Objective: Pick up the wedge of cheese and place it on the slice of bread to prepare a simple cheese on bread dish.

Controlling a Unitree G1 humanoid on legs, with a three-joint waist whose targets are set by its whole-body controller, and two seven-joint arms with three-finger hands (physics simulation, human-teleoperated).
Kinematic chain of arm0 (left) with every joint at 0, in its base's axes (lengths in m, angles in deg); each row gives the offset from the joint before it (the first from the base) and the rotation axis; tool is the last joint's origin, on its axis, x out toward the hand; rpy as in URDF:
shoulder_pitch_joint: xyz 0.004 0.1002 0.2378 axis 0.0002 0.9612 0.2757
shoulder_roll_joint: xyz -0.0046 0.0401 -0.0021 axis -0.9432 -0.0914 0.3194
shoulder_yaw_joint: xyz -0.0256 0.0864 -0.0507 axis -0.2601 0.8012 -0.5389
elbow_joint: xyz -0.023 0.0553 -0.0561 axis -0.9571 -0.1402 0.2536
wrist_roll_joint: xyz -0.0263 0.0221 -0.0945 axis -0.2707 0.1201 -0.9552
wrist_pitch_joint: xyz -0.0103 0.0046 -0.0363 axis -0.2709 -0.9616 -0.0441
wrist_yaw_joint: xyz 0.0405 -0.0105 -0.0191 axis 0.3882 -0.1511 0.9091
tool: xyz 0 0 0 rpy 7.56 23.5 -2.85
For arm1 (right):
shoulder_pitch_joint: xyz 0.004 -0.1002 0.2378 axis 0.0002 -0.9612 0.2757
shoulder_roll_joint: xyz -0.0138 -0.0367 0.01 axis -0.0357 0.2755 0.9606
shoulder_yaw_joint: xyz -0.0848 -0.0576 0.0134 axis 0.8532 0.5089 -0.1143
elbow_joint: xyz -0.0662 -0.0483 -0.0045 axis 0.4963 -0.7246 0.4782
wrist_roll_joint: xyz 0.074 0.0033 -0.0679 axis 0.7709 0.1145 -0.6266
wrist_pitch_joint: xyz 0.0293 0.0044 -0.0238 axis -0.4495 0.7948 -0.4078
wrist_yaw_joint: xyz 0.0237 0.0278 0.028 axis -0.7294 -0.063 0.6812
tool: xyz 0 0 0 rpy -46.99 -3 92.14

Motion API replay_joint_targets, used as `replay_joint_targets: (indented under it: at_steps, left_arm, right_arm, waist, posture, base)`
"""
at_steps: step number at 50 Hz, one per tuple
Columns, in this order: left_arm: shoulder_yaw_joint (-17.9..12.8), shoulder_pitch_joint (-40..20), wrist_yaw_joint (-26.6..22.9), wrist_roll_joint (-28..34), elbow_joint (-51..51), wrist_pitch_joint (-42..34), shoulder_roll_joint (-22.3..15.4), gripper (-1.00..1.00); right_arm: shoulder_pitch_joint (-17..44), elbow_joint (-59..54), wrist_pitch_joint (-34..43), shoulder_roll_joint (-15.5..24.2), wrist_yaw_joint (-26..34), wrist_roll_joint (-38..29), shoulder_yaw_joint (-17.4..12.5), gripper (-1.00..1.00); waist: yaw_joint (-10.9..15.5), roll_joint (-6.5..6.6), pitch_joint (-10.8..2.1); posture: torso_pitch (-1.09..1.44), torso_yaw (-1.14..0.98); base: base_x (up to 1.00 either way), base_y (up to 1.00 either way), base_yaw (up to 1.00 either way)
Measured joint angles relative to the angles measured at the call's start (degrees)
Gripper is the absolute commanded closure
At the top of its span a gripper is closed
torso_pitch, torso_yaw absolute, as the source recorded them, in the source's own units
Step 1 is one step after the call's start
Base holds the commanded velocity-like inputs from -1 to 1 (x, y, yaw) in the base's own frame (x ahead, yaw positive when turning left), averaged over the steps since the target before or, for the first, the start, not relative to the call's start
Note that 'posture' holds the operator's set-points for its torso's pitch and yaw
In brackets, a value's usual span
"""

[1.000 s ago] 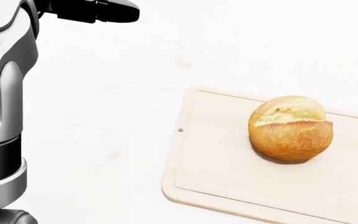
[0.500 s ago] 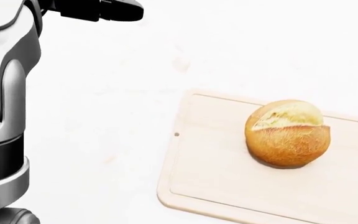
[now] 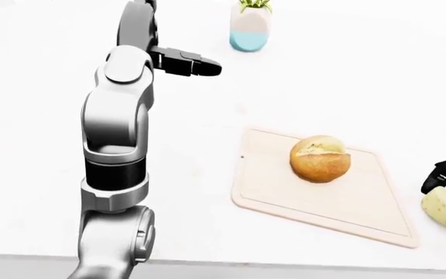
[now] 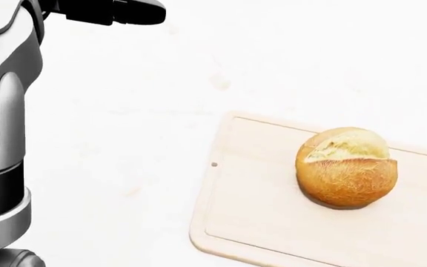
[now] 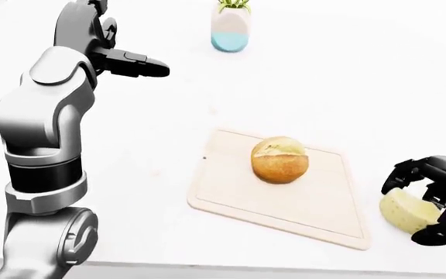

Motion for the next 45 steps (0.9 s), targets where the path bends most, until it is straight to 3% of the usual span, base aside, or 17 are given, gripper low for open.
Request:
replay_joint_targets:
  at_steps: [2,18,30,45]
  left_arm:
    - [0.1,0.0,0.0,0.0,0.2,-0.1,0.0,-1.00]
    - [0.1,-0.7,0.0,-0.5,-0.2,-0.3,-0.2,-1.00]
    - [-0.1,-0.9,0.1,-0.5,0.1,-0.5,-0.3,-1.00]
    - [-0.5,-0.5,0.2,-1.1,-0.2,-0.2,-0.9,-1.00]
  right_arm:
    - [0.3,-0.3,0.6,0.0,0.1,0.2,0.2,1.00]
    - [3.6,0.1,3.4,3.4,5.0,1.5,2.8,1.00]
    - [8.0,1.4,6.5,7.5,7.2,2.4,5.0,1.00]
    - [21.5,-0.7,11.1,13.0,9.0,2.4,15.4,1.00]
  waist:
    - [0.0,0.21,0.08]
    - [-0.6,2.08,0.73]
    - [-0.8,1.94,0.71]
    - [-0.6,1.81,0.53]
  posture:
    - [0.00,0.00]
    - [0.00,0.00]
    - [0.00,0.00]
    - [0.00,0.00]
  base:
    - [0.00,0.00,0.00]
    - [0.00,0.00,0.00]
    - [0.00,0.00,0.00]
    - [0.00,0.00,0.00]
